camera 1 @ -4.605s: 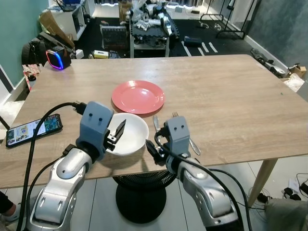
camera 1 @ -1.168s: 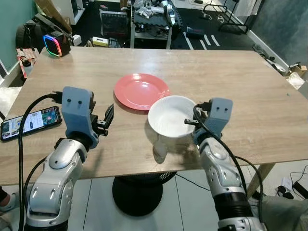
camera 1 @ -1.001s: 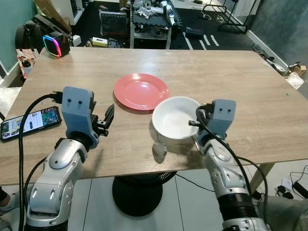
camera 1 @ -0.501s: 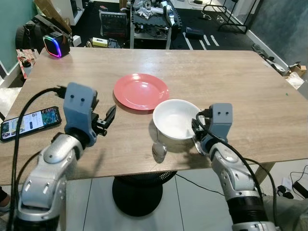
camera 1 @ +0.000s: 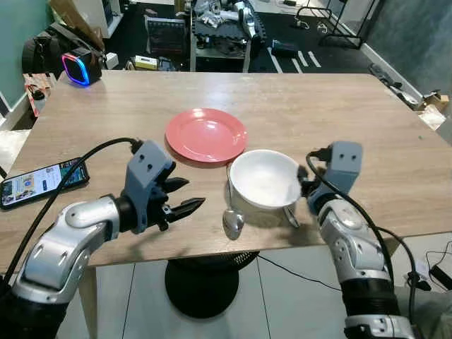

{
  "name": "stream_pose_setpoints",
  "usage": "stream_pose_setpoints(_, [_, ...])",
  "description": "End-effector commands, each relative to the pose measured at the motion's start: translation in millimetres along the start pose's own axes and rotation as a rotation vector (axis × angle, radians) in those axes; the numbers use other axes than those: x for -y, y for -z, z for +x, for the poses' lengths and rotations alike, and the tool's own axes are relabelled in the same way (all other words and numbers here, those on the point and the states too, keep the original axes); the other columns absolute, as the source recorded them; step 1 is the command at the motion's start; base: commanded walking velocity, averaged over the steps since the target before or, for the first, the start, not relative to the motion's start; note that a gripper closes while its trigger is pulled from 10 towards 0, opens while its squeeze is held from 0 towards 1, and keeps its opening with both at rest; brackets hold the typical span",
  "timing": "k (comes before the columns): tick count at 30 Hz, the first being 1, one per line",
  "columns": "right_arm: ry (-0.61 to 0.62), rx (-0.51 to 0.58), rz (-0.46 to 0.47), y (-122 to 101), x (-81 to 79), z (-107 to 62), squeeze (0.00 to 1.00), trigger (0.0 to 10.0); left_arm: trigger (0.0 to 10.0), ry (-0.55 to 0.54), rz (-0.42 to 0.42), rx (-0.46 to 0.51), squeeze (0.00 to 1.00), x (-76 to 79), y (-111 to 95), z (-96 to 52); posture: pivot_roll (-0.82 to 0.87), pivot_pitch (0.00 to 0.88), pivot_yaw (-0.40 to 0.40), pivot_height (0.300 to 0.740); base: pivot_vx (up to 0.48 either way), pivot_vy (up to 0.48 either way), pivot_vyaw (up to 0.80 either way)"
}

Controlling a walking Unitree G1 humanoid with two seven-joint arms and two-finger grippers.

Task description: Setting the table

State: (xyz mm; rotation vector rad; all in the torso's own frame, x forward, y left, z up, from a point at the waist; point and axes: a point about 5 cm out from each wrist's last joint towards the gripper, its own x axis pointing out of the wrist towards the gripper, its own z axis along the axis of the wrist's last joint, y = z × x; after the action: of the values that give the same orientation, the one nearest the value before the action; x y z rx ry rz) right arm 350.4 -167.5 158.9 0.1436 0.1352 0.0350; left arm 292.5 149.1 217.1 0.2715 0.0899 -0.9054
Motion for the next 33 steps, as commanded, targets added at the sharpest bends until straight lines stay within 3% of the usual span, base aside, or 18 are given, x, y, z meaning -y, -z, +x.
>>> stream_pose_setpoints(1, [-0.027,-0.073,0.013,13.5,0.7,-3.5,0.0,10.0,10.0,0.041,0.008,-0.029,0.0,2.1,6.2,2.5,0.02,0.07,-0.003,0.74,0.0,0.0,0.0])
stream_pose_setpoints(11, [0.02,-0.074,-0.027,17.8,12.6,-4.3,0.0,10.0,10.0,0.129,0.068,-0.06,0.0,-2.9,6.6,4.1,0.02,0.077,-0.005,0.74,0.0,0.0,0.0])
stream_pose_setpoints(12, [0.01,-0.085,-0.011,17.9,12.5,-4.5,0.0,9.1,10.0,0.139,0.072,-0.061,0.0,-3.7,7.1,4.2,0.02,0.076,-0.005,0.74,0.0,0.0,0.0])
stream_pose_setpoints(13, [-0.002,-0.099,0.002,18.6,11.8,-4.8,0.0,1.8,10.0,0.144,0.077,-0.065,0.0,-4.5,8.1,4.1,0.02,0.077,-0.005,0.74,0.0,0.0,0.0])
stream_pose_setpoints(14, [-0.015,-0.107,0.016,19.6,10.6,-5.4,0.0,0.0,10.0,0.146,0.081,-0.07,0.0,-5.0,9.2,4.0,0.02,0.078,-0.005,0.74,0.0,0.0,0.0])
stream_pose_setpoints(18, [-0.086,-0.171,0.072,31.4,2.8,-10.2,0.0,0.0,10.0,0.152,0.077,-0.081,0.0,-3.5,14.6,3.5,0.02,0.08,-0.008,0.74,0.0,0.0,0.0])
stream_pose_setpoints(24, [-0.158,-0.197,0.054,39.3,-6.4,-16.7,0.0,0.0,10.0,0.154,0.073,-0.093,0.0,-2.0,20.0,1.0,0.02,0.084,-0.011,0.74,0.0,0.0,0.0])
stream_pose_setpoints(33, [-0.236,-0.02,0.248,15.2,-20.9,-27.4,0.0,0.0,10.0,0.058,0.038,-0.061,0.0,-0.5,24.9,-1.4,0.02,0.092,-0.011,0.74,0.0,0.0,0.0])
